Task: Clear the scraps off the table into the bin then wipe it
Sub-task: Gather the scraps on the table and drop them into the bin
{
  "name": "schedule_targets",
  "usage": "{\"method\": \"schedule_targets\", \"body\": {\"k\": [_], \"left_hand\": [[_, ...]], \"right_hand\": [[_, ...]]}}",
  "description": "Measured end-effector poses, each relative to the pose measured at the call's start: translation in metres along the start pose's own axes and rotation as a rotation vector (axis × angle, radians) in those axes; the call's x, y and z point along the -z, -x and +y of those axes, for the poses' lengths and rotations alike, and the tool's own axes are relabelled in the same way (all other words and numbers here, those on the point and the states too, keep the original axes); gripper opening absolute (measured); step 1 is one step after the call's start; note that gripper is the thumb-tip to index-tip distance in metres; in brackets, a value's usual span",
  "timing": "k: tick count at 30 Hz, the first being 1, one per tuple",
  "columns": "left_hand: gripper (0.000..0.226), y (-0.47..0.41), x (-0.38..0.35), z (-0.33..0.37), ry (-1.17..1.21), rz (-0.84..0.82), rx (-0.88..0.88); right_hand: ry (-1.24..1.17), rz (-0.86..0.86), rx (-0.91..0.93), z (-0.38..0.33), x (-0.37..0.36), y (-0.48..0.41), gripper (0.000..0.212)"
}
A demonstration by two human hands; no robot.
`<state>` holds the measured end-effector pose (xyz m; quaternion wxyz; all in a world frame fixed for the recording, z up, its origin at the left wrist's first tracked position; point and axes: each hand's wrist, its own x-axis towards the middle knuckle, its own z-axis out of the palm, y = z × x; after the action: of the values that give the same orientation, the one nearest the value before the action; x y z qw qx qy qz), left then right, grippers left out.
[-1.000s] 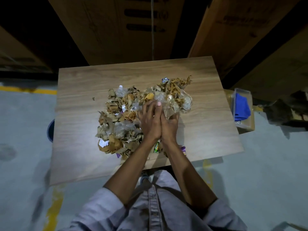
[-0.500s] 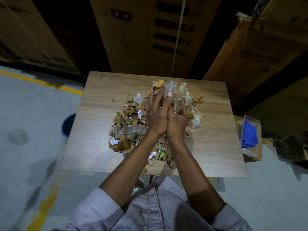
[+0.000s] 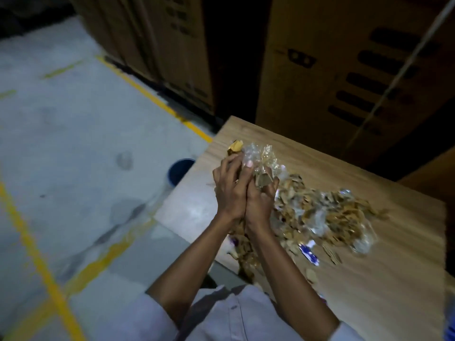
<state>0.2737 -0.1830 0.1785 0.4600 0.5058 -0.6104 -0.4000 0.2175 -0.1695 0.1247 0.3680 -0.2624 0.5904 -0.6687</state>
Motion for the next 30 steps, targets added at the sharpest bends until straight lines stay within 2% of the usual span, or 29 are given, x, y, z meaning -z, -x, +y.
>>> {"method": "schedule_targets", "body": {"k": [4, 6, 9, 17, 19, 22, 23, 28, 30], "left_hand": [[0.056, -0.033, 0.05, -0.023, -0.021, 0.167, 0.052], [0.053, -0.058, 0.073, -0.037, -0.051, 0.211, 0.042], [0.056, -0.099, 0.1, -0.065, -0.099, 0.205, 0.049], [0.068, -0.255, 0.173, -0.183, -0.071, 0.062, 0.201], [0.067, -0.298, 0.188, -0.215, -0.068, 0.025, 0.244], [0.057, -0.347, 0.197, -0.275, -0.052, -0.03, 0.309], [0.056, -0.36, 0.198, -0.294, -0.047, -0.038, 0.328], [0.064, -0.409, 0.195, -0.394, 0.121, -0.036, 0.558], [0.054, -0.42, 0.185, -0.449, 0.145, -0.042, 0.645]], "right_hand": [[0.023, -0.119, -0.005, 0.007, -0.069, -0.005, 0.065], [-0.024, -0.163, -0.025, 0.015, -0.104, -0.015, 0.056], [-0.044, -0.18, -0.047, 0.038, -0.153, -0.035, 0.045], [-0.096, -0.067, -0.24, 0.114, -0.312, -0.119, 0.067], [-0.092, -0.056, -0.276, 0.135, -0.351, -0.142, 0.061], [0.0, -0.009, -0.275, 0.17, -0.397, -0.178, 0.028], [0.012, 0.003, -0.277, 0.184, -0.409, -0.189, 0.024], [0.145, 0.022, -0.37, 0.282, -0.442, -0.24, 0.029], [0.18, 0.03, -0.438, 0.332, -0.449, -0.259, 0.024]]}}
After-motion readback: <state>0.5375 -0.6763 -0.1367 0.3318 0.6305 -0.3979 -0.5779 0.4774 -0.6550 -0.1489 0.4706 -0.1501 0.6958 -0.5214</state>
